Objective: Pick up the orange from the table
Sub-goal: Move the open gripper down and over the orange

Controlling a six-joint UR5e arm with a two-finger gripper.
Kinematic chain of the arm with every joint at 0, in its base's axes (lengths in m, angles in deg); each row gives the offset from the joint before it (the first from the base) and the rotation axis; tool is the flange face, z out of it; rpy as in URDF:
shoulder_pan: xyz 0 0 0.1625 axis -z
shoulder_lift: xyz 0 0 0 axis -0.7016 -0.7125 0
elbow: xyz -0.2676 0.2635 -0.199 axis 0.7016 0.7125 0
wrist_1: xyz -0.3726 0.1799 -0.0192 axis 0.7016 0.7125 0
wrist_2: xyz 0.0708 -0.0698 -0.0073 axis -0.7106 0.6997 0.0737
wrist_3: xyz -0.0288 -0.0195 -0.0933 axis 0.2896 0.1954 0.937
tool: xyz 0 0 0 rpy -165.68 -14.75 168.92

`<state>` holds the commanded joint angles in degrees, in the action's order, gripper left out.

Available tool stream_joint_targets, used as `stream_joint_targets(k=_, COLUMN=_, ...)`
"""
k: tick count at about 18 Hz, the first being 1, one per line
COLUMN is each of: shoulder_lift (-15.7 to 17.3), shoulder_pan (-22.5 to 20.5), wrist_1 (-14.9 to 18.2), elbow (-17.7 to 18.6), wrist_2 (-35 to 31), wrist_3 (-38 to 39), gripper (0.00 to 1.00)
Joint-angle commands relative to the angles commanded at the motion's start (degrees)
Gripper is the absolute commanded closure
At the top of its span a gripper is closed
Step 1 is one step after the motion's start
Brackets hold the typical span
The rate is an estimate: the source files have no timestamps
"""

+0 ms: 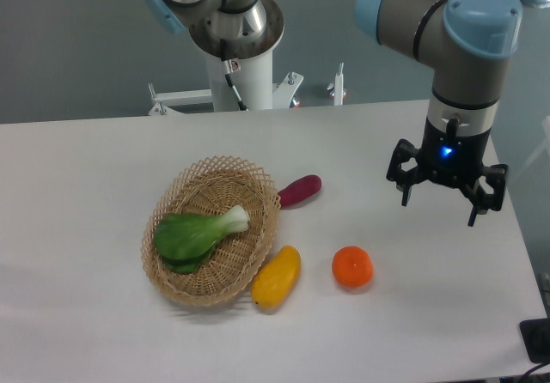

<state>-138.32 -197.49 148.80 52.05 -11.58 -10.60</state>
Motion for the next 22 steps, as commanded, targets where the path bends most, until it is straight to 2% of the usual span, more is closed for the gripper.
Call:
stream_joint_targets(k=7, shoulder_lift=0.0, shoulder_pan=0.4, wrist_1=-0.1, elbow=1.0, wrist_2=-0.3, wrist_3=1.5, gripper=0.0)
stream_joint_targets(k=14, shoulder_lift=0.0, shoulder_pan=1.0, wrist_1=-0.4, elbow=3.3, wrist_2=-0.1, wrist_3=9.5, gripper=0.0)
stream_joint_targets(k=18, shoulder_lift=-0.7, shoulder_pan=3.3, wrist_1=-4.4, elbow=5.9, wrist_2=-0.2, wrist_3=19.9, gripper=0.0)
stream_joint_targets(k=22, shoulder_lift=-2.2, shoulder_pan=5.0, wrist_1=-5.8, elbow=10.3, wrist_2=-0.4, wrist_3=21.6, gripper=0.0)
